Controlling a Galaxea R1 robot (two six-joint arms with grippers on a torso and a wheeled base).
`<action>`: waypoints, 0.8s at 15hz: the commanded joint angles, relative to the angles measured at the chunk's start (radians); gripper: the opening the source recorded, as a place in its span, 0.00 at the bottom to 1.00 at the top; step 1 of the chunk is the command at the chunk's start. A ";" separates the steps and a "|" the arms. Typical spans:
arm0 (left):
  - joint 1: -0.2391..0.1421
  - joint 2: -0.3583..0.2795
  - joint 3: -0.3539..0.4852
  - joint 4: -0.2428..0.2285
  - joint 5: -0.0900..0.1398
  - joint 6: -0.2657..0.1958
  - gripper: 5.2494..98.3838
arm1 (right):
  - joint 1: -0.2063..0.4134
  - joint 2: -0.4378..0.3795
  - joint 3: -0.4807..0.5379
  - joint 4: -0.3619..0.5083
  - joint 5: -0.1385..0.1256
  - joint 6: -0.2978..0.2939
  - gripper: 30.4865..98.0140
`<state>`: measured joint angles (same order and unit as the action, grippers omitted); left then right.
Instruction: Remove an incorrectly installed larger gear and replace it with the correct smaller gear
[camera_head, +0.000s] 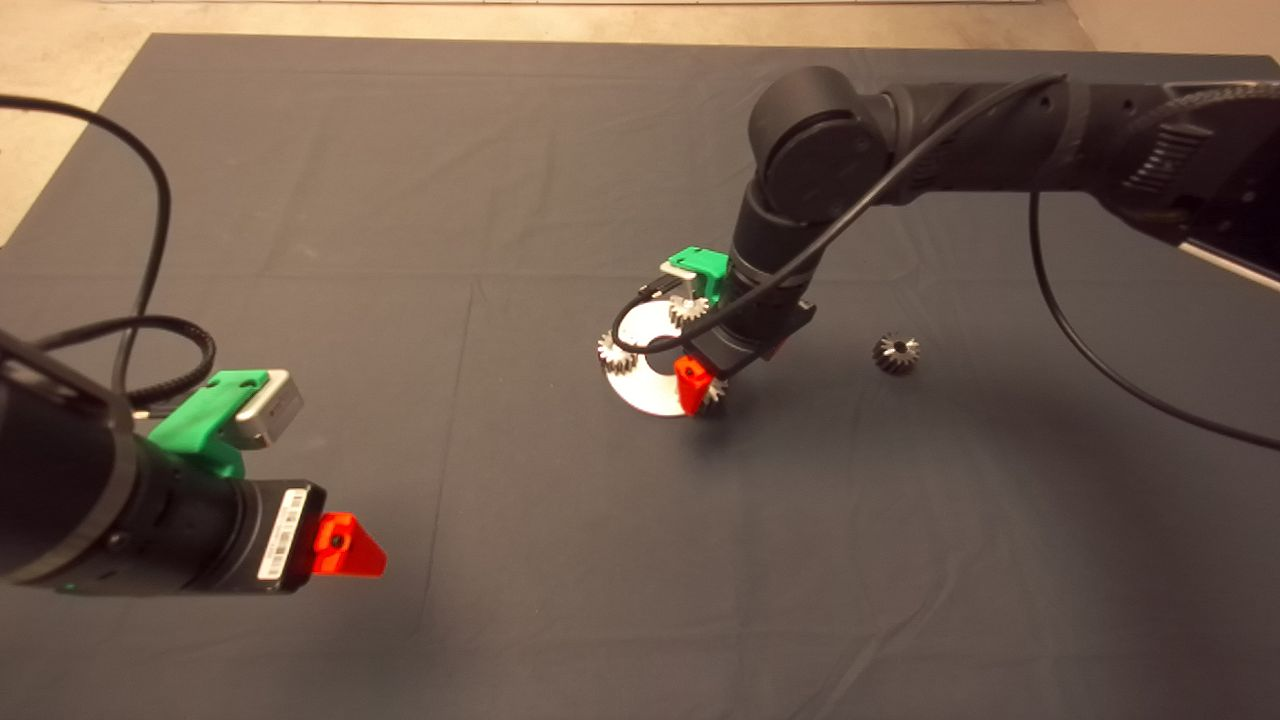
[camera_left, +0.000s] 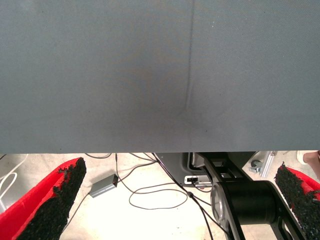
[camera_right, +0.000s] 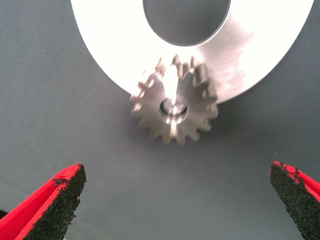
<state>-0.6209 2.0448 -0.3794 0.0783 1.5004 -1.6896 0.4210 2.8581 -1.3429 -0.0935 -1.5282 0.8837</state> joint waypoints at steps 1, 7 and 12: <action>-0.004 0.001 0.015 -0.015 0.006 -0.005 1.00 | -0.025 0.027 -0.023 -0.080 -0.130 -0.057 0.99; -0.004 0.001 0.015 -0.015 0.006 -0.005 1.00 | -0.033 0.030 -0.021 -0.136 -0.130 -0.074 0.99; -0.004 -0.001 0.015 -0.015 0.006 -0.004 1.00 | -0.034 0.034 -0.016 -0.195 -0.130 -0.075 0.99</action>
<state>-0.6209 2.0449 -0.3794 0.0783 1.5004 -1.6896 0.3736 2.8821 -1.3613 -0.2036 -1.5272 0.8187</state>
